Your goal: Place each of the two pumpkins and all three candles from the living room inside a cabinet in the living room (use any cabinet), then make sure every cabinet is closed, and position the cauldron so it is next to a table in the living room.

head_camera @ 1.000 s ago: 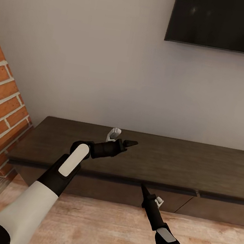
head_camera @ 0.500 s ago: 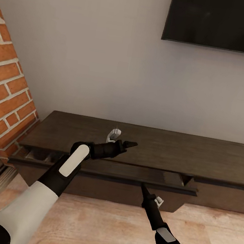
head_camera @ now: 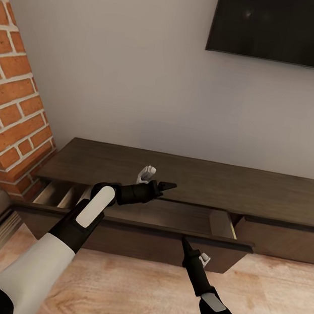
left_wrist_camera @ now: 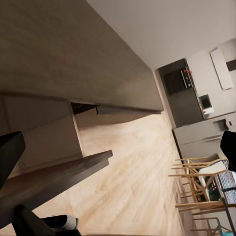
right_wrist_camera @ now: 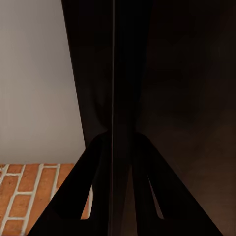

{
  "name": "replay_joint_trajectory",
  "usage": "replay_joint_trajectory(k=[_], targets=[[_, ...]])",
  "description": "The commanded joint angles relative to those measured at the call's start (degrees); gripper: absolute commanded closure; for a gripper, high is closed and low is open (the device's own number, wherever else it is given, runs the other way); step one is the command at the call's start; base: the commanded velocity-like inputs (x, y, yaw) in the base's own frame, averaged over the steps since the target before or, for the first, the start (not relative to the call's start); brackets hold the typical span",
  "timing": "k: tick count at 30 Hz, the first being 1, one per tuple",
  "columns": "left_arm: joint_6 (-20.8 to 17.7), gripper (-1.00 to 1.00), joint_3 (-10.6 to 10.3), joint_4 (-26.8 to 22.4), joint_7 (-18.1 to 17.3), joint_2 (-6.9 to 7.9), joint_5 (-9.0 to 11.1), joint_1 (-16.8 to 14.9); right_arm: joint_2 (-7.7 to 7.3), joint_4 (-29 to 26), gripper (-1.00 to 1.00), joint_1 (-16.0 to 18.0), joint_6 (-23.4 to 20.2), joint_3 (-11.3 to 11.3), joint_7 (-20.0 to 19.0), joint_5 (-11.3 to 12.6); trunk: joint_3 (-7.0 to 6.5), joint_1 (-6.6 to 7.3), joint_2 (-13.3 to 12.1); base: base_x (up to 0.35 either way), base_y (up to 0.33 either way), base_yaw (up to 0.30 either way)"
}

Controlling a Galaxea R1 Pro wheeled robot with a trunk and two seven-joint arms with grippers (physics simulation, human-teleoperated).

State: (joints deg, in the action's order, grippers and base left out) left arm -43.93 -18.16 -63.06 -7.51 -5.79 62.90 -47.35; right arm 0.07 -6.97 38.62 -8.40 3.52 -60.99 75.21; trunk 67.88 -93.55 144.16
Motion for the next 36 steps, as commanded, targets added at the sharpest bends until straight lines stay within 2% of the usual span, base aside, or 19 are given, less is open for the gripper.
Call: replay_joint_trajectory(k=[1, 12, 36], targets=[[-0.19, -1.00, 0.05, 0.02, -0.22, -0.01, -0.15, -0.03, 0.00, -0.06, 1.00, 0.05, -0.92, 0.17, -0.70, 0.99, 0.04, 0.05, 0.03, -0.261, 0.000, 0.000], [-0.19, -1.00, 0.07, 0.04, -0.22, -0.01, -0.15, -0.03, 0.02, -0.06, 1.00, 0.05, -0.92, 0.18, -0.70, 0.98, 0.04, 0.05, 0.03, -0.279, 0.000, 0.000], [-0.19, -1.00, 0.05, 0.04, -0.22, -0.01, -0.15, -0.03, 0.02, -0.15, 1.00, 0.05, -0.92, 0.23, -0.70, 0.94, 0.04, 0.05, 0.03, -0.047, 0.000, 0.000]])
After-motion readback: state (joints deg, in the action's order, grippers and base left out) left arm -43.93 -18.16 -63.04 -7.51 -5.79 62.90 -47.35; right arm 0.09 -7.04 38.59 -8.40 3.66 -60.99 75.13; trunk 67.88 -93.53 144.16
